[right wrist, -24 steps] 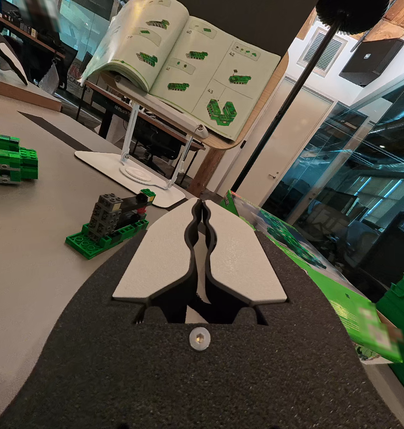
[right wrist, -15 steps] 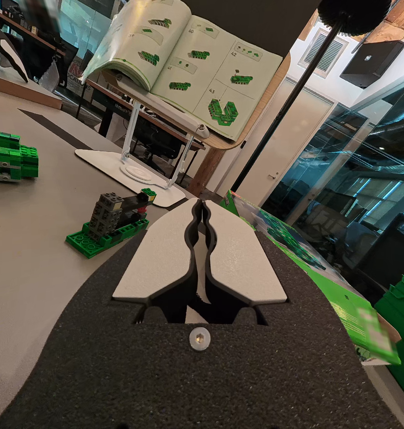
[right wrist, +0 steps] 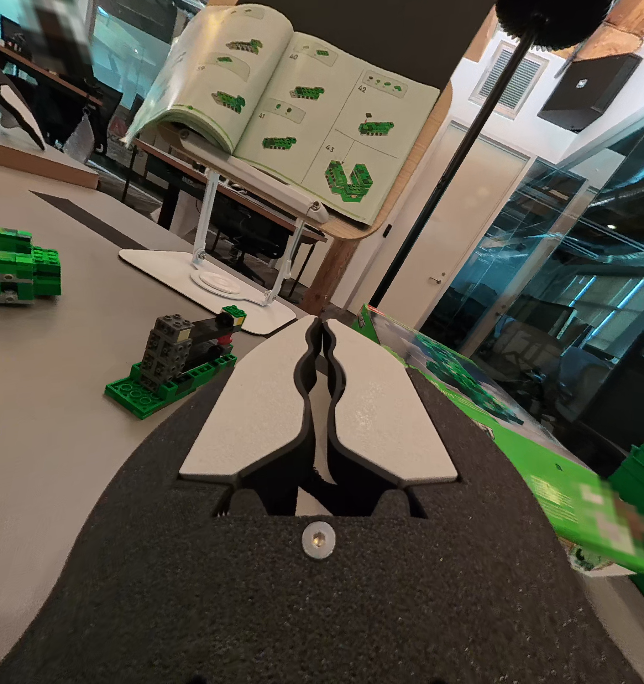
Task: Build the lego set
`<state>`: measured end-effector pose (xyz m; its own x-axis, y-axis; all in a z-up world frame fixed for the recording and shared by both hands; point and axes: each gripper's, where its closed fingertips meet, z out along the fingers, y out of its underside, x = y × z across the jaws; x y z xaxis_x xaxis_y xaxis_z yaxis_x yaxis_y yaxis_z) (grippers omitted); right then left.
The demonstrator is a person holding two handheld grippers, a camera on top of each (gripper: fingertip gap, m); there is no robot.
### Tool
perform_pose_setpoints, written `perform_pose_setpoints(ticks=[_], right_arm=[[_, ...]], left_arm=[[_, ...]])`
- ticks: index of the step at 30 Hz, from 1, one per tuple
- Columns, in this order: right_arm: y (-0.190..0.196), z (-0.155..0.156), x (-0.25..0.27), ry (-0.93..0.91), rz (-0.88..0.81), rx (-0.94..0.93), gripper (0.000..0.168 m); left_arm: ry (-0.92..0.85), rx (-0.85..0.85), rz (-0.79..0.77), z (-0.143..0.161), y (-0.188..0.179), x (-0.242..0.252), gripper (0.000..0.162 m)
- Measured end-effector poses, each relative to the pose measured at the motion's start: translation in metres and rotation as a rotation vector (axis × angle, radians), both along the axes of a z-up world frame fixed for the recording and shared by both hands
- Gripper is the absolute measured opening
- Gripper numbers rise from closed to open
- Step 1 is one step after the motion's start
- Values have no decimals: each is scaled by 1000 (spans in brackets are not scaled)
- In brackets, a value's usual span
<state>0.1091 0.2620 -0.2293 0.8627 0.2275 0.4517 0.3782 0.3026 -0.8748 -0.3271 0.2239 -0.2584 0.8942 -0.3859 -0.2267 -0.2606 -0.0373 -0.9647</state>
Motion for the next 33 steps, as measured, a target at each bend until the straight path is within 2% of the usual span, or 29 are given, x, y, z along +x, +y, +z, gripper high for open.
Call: perform_pose_setpoints(ticks=[3, 6, 10, 12, 16, 33], right_arm=[[1, 2, 7, 56, -6, -9, 0], [2, 3, 11, 93, -11, -14, 0], [2, 3, 12, 92, -12, -15, 0], [2, 3, 11, 85, -11, -15, 0], [2, 2, 10, 83, -12, -16, 0], [3, 1, 10, 76, -12, -19, 0]], left_arm=[[-115, 147, 156, 19, -1, -37, 39], [-142, 133, 272, 17, 1, -58, 29], [-49, 127, 392, 12, 2, -70, 7], [-25, 126, 405, 12, 2, -71, 0], [-17, 116, 491, 11, 3, -83, 0], [7, 78, 389, 4, 6, -66, 0]])
